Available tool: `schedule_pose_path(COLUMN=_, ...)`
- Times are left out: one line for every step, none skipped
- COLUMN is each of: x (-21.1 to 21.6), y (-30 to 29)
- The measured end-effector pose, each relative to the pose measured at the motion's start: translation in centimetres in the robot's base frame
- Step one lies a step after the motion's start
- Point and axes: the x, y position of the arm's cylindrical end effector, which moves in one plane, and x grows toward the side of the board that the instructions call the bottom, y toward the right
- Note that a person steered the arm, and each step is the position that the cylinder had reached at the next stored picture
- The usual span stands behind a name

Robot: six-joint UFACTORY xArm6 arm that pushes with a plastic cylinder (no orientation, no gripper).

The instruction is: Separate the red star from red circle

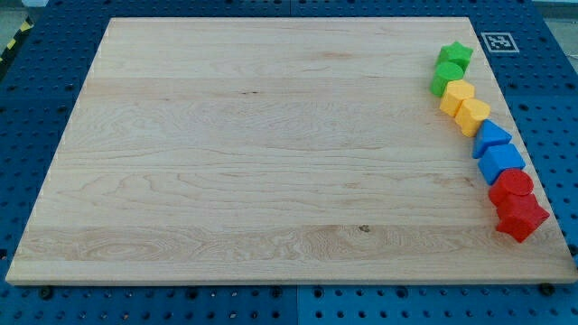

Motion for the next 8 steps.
schedule_pose_path(x=-0.8, y=0.3)
schedule_pose_path(x=-4.9, y=0.7)
schedule_pose_path(x=-6.0, y=-1.7)
schedule_pose_path(x=-5.4, y=-2.8)
schedule_pose_path(x=-5.4, y=-2.8)
schedule_pose_path(x=-5.2, y=-2.8)
schedule_pose_path(x=-5.1, y=-2.8)
schedule_pose_path(x=-5.1, y=-2.8)
